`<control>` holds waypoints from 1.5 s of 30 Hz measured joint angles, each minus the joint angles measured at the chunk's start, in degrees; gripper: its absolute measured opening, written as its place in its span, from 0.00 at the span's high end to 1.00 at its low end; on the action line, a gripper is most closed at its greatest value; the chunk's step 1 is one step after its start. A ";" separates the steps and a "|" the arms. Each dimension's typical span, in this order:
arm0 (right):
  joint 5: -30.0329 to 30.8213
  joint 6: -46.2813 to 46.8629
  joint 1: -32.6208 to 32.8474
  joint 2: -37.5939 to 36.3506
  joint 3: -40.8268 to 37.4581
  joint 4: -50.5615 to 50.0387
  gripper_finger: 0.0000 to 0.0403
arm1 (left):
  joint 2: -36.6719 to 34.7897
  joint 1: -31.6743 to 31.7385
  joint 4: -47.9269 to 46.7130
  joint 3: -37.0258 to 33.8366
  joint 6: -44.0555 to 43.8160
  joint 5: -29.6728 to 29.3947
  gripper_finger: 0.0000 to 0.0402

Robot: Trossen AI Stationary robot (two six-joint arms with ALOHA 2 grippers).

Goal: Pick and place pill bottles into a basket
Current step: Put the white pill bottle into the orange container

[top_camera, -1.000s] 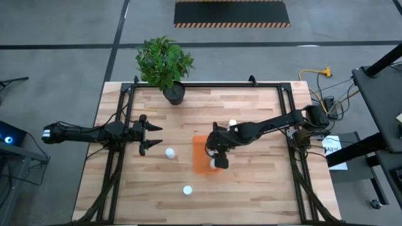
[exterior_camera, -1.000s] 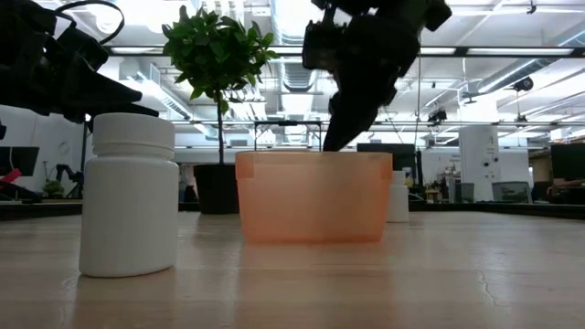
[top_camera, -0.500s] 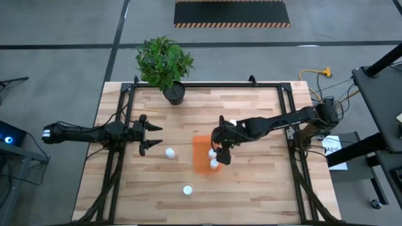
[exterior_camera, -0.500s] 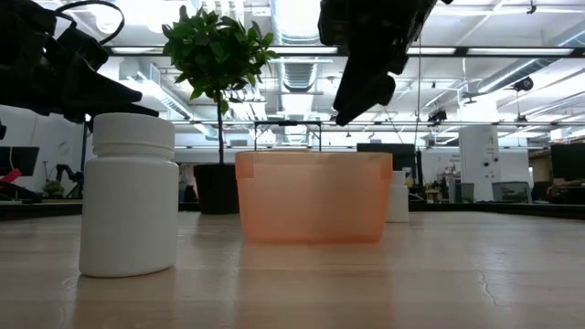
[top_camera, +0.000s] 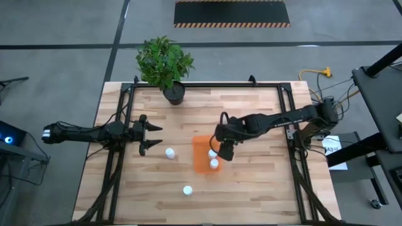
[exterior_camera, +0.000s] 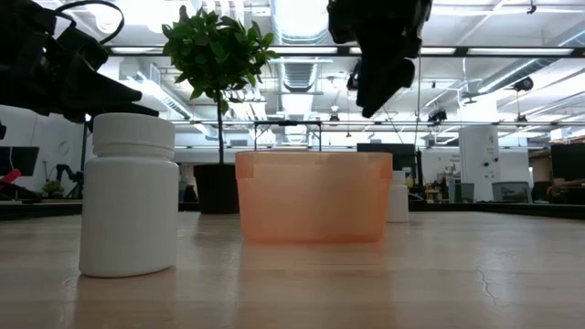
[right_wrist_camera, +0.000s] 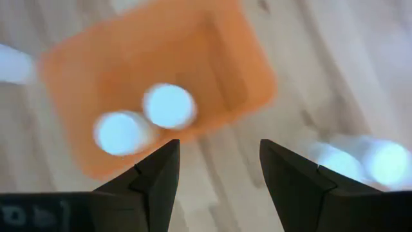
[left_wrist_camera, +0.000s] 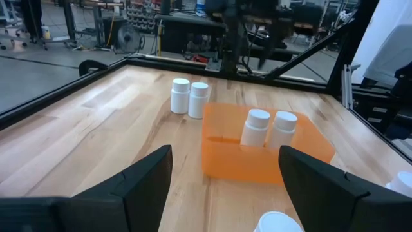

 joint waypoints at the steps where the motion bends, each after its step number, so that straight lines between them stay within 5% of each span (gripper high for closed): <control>1: 0.26 0.78 -0.42 0.13 1.14 -1.23 0.50 | 0.03 -0.01 -0.05 -0.01 0.00 0.00 0.33; 11: 0.12 24.38 -8.79 0.23 6.14 -14.45 0.50 | -0.06 -0.02 0.00 0.00 0.00 0.00 0.33; 21: -8.85 25.16 -13.83 0.25 4.56 -15.71 0.50 | -0.06 0.00 -0.01 0.01 0.00 0.00 0.33; 30: -11.43 9.37 -21.05 0.25 3.56 -15.65 0.50 | -0.06 0.00 -0.01 -0.01 0.00 0.00 0.33; 38: -21.80 -19.45 -26.08 0.25 3.52 -15.57 0.50 | -0.06 0.00 -0.01 0.01 0.02 0.00 0.33; 45: -22.66 -37.45 -26.41 0.00 1.20 -15.79 0.50 | -0.06 -0.02 -0.01 0.00 0.00 0.00 0.33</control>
